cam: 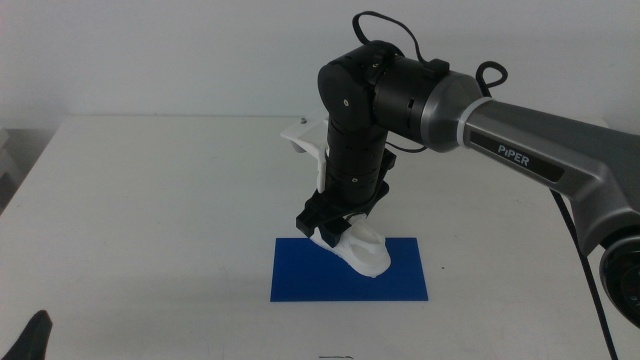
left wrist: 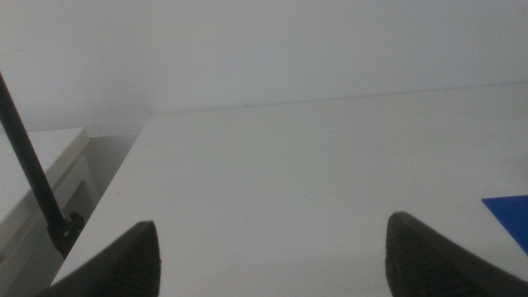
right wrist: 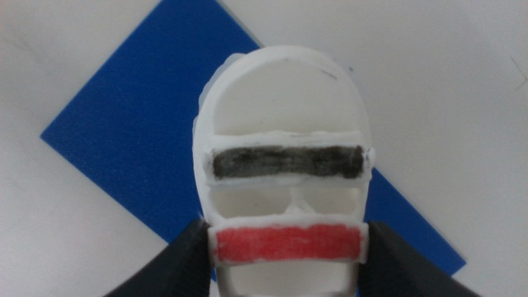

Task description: Use one arm to grab the shoe from the table and place it on the mat.

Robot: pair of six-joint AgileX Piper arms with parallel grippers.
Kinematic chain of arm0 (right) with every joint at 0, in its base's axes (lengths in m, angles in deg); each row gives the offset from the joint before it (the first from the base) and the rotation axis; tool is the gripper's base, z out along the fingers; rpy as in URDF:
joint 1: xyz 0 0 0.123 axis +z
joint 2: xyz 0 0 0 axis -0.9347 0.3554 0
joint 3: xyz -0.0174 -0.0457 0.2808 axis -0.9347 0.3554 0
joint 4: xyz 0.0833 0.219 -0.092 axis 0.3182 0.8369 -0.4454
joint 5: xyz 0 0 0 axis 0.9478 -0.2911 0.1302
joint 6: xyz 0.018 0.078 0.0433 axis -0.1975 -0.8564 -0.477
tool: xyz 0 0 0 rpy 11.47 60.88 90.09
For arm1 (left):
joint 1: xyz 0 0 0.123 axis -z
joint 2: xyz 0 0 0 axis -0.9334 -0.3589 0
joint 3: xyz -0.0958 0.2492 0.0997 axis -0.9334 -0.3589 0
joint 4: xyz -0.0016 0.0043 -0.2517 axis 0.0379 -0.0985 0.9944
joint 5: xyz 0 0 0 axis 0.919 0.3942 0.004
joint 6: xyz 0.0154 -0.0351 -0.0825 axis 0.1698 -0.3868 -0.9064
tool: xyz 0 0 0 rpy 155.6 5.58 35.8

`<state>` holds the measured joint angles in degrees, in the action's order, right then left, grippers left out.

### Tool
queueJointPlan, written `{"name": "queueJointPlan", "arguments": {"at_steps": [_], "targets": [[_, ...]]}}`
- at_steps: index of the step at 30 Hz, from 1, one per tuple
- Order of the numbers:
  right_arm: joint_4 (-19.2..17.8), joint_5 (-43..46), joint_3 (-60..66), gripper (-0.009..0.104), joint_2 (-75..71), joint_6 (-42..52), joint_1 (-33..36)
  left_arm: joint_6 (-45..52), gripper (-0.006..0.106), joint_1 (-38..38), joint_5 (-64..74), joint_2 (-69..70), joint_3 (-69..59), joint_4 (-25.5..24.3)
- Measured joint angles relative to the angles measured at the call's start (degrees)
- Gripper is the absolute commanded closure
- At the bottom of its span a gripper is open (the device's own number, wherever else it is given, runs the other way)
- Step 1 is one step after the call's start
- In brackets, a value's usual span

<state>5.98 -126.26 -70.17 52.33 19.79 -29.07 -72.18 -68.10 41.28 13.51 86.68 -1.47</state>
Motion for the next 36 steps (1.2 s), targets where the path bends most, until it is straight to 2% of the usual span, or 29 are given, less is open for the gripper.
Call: {"name": "queueJointPlan", "arguments": {"at_steps": [8,13,18,21,26,36], "targets": [[-2.38,0.00,0.00,0.096,0.06,-0.65,0.00,0.00,0.007,0.00,0.00,0.00,0.00,0.00],[-0.42,0.00,0.00,0.096,0.06,-0.65,-1.05,0.00,0.007,0.00,0.00,0.00,0.00,0.00],[-2.52,0.00,0.00,0.096,0.25,-0.59,-1.89,0.00,0.007,0.00,0.00,0.00,0.00,0.00],[-2.57,0.00,0.00,0.096,0.43,0.67,-1.89,0.00,0.007,0.00,0.00,0.00,0.00,0.00],[-1.99,0.00,0.00,0.096,0.78,8.47,-1.89,0.00,0.007,0.00,0.00,0.00,0.00,0.00],[-1.08,0.23,0.00,0.096,2.35,35.21,-1.72,0.00,0.007,0.00,0.00,0.00,0.00,0.00]]}}
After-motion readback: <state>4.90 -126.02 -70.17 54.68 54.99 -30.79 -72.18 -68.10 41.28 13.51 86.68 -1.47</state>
